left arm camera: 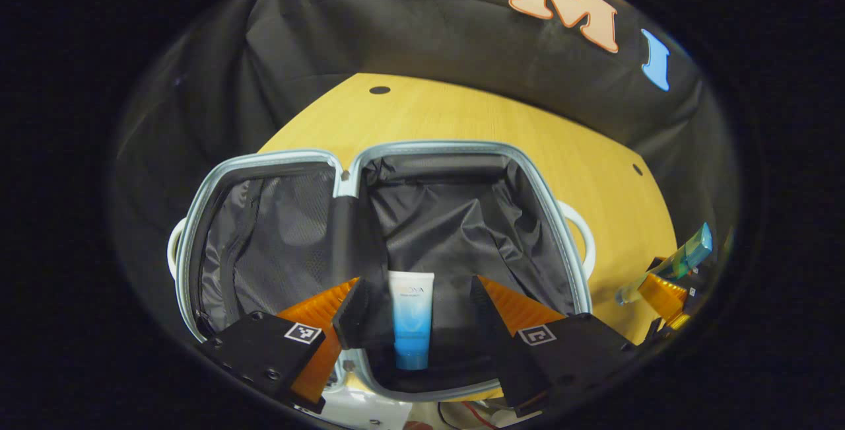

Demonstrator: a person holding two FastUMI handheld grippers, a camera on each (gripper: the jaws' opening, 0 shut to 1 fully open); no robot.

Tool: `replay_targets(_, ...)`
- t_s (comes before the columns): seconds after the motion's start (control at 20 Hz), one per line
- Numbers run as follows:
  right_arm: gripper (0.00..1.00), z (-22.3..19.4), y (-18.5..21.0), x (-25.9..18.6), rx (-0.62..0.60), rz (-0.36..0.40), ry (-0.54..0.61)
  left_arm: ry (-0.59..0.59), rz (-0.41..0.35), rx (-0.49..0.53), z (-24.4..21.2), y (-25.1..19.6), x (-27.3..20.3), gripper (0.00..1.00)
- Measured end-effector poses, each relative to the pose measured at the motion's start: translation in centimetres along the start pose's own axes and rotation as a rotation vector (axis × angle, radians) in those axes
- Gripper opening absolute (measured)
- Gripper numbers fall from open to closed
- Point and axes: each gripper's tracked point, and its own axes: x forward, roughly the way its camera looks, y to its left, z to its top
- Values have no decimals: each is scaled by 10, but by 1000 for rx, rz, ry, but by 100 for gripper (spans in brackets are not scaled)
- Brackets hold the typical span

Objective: First open the suitcase, pack the skin care products into it, and then close the suitcase.

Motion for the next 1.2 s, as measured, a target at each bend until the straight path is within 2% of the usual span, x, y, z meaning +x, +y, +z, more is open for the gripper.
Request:
replay_targets(0.15,43,3,56,18,-18,91,29,-51,15,-39,18,28,-19,94)
replay_targets(0.35,45,-21,94,52,-26,155,155,-118,89,-43,36,83,-50,94)
replay_targets(0.55,42,-47,101,73,-53,146,274,-151,135,-98,38,128,-73,96)
replay_targets(0.6,45,-54,103,78,-55,148,304,-158,140,-126,37,137,-77,94)
replay_targets(0.7,46,-70,106,86,-58,147,366,-179,142,-196,36,152,-83,94)
replay_targets(0.75,42,-76,105,89,-62,142,389,-187,141,-232,35,159,-86,94)
replay_targets(0.85,46,-75,108,90,-55,148,406,-201,144,-287,32,173,-88,94)
replay_targets(0.95,42,-72,106,92,-43,136,414,-213,154,-334,28,192,-92,95)
replay_targets(1.0,45,-71,105,94,-32,129,420,-214,160,-355,24,202,-95,96)
replay_targets(1.05,42,-71,105,98,-23,122,422,-218,172,-372,21,213,-96,95)
replay_targets(1.15,47,-73,101,106,-22,90,426,-215,213,-397,13,239,-97,95)
replay_targets(1.2,45,-77,99,110,-29,77,435,-214,234,-412,8,253,-99,95)
